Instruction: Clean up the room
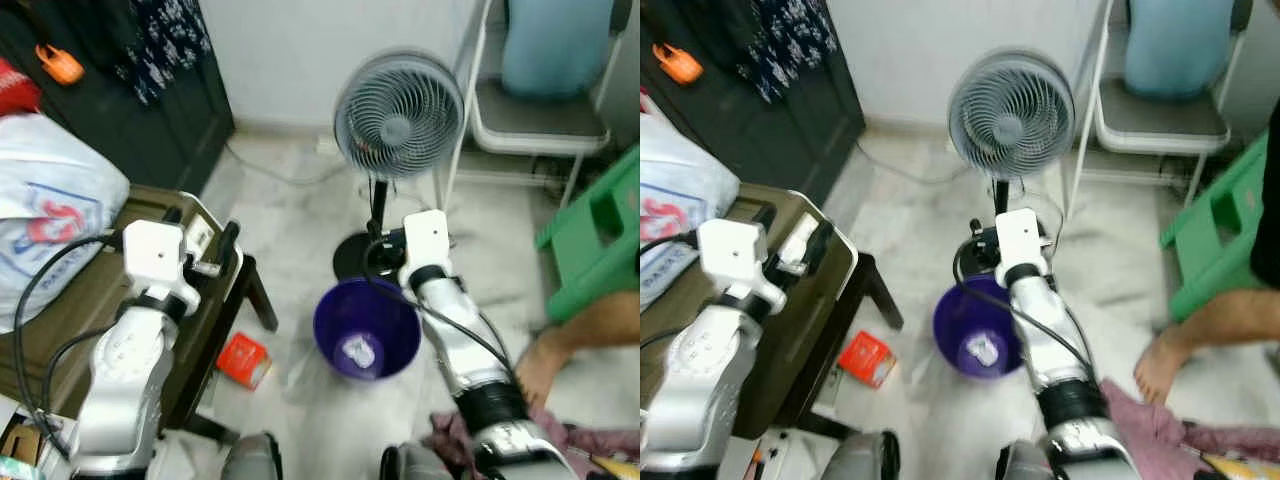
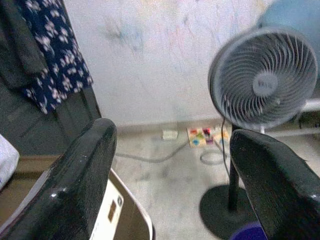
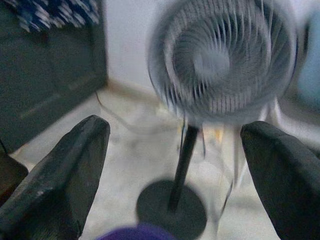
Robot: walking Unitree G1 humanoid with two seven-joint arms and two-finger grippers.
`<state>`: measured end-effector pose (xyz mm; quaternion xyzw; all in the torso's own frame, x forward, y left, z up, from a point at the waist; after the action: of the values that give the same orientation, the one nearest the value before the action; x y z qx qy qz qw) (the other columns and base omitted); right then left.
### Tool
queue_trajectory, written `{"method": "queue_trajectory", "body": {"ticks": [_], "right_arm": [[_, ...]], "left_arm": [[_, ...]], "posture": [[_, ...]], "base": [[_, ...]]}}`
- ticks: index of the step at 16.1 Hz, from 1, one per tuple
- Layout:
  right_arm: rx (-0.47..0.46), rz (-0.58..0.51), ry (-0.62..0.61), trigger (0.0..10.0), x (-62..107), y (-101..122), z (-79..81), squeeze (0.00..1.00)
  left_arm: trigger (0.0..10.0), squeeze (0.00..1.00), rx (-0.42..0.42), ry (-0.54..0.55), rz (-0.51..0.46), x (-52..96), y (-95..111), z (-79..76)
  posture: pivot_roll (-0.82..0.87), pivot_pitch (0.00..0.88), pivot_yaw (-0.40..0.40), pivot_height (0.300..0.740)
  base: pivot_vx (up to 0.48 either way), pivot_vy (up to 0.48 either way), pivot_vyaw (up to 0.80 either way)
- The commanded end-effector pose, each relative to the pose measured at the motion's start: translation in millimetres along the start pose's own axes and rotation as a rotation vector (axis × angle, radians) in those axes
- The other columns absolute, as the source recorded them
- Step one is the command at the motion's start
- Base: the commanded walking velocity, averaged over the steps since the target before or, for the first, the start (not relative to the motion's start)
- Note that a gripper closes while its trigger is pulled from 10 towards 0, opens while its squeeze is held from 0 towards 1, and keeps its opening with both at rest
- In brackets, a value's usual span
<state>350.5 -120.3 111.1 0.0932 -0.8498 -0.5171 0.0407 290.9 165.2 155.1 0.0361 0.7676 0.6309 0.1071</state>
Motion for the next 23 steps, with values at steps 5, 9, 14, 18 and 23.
{"method": "queue_trajectory", "body": {"ticks": [5, 9, 14, 18, 23], "right_arm": [[-0.009, -0.03, -0.006, 10.0, 13.0, 6.5, -9.1, 1.0], [-0.025, -0.107, -0.088, 10.0, 22.5, 24.1, -19.1, 0.98], [-0.058, -0.043, -0.057, 10.0, 47.8, 4.1, -24.2, 0.0], [-0.075, -0.07, -0.018, 10.0, 39.8, 19.1, -17.2, 0.0], [-0.071, -0.099, -0.032, 10.0, 22.4, 32.3, -17.6, 0.0]], "left_arm": [[10.0, 0.0, -0.027, 0.075, -0.052, -4.8, -1.6, 9.9], [10.0, 0.0, -0.046, 0.219, -0.094, 10.0, -0.2, 30.2], [10.0, 0.0, -0.032, 0.264, -0.11, 15.1, -3.5, 35.6], [10.0, 0.0, 0.007, 0.264, -0.084, 17.0, -8.6, 29.3], [10.0, 0.0, 0.042, 0.248, -0.1, 8.0, -6.8, 24.7]], "posture": [[0.02, 0.0, 0.042, 0.74], [0.02, 0.0, 0.031, 0.74], [0.02, 0.0, 0.009, 0.74], [0.02, 0.0, 0.008, 0.74], [0.01, 0.0, 0.008, 0.74]], "base": [[0.0, 0.0, 0.0], [0.0, 0.0, 0.0], [0.0, 0.0, 0.0], [0.0, 0.0, 0.0], [0.0, 0.0, 0.8]]}}
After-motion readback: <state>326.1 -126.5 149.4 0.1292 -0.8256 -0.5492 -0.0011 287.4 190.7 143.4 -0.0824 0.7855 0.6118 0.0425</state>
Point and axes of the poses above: a point about 5 cm out from each wrist's last joint towards the gripper, its own x axis pointing back from the gripper into the wrist, its own y axis along the axis of the wrist's last joint, z = x × y, the point moved 3 cm from there along -x, pointing out of the wrist towards the gripper, and after that the axes turned 15 degrees about x, right-handed, at the moved point
